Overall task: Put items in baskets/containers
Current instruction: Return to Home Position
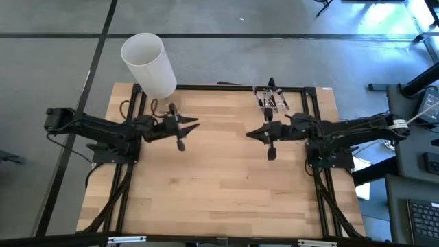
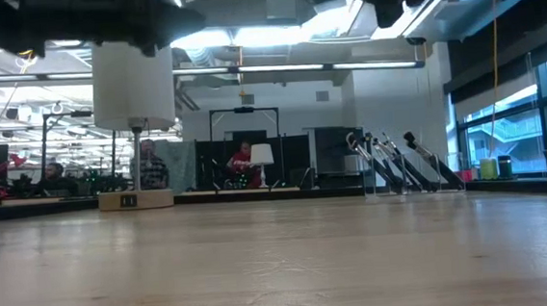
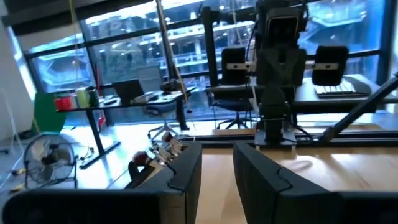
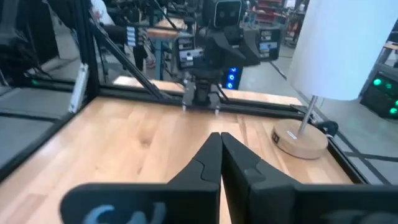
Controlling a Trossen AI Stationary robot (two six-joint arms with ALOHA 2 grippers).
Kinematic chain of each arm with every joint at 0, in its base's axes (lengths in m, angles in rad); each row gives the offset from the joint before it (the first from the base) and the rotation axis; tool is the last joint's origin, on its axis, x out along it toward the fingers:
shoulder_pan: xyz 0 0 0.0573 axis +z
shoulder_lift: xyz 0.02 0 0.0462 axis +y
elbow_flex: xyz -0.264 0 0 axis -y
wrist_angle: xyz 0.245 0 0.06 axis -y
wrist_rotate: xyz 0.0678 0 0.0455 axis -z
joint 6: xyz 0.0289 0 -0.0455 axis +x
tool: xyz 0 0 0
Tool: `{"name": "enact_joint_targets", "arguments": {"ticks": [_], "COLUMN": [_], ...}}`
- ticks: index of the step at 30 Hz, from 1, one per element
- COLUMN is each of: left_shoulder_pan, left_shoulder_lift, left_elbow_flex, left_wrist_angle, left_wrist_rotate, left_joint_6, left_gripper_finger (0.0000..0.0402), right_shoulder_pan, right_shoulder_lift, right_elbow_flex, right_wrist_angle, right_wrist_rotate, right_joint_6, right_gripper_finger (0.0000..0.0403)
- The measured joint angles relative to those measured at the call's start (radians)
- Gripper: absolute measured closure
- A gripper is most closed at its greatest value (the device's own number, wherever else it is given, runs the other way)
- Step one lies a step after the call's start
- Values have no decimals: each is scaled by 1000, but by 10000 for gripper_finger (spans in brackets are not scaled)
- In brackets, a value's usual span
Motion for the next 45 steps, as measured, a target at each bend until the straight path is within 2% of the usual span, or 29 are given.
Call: {"name": "enact_joint_targets", "arguments": {"ticks": [3, 8, 12, 18, 24, 28, 33, 39, 45], "left_shoulder_pan": [48, 90, 90, 89, 88, 87, 87, 87, 87], "left_shoulder_lift": [-43, -110, -217, -379, -414, -408, -425, -491, -564], "left_elbow_flex": [-66, -121, -147, -149, -149, -149, -149, -149, -149], "left_wrist_angle": [39, 33, 17, -155, -189, -201, -237, -318, -399], "left_wrist_rotate": [55, 67, 67, 59, 50, 64, 55, 55, 36], "left_joint_6": [-9, -40, -49, -46, -47, -54, -65, -65, -68], "left_gripper_finger": [313, 313, 313, 313, 313, 313, 313, 313, 313], "right_shoulder_pan": [-25, -51, -66, -90, -93, -93, -93, -94, -94], "right_shoulder_lift": [28, 33, -63, -263, -353, -378, -424, -538, -586], "right_elbow_flex": [0, -17, -64, -187, -331, -355, -355, -355, -354], "right_wrist_angle": [-3, -4, -5, 54, 204, 247, 174, 50, -36], "right_wrist_rotate": [-1, 0, -2, -33, -82, -100, -171, -176, -177], "right_joint_6": [-11, 19, 20, 83, 173, 191, 200, 198, 199], "right_gripper_finger": [397, 397, 397, 397, 397, 397, 397, 397, 397]}}
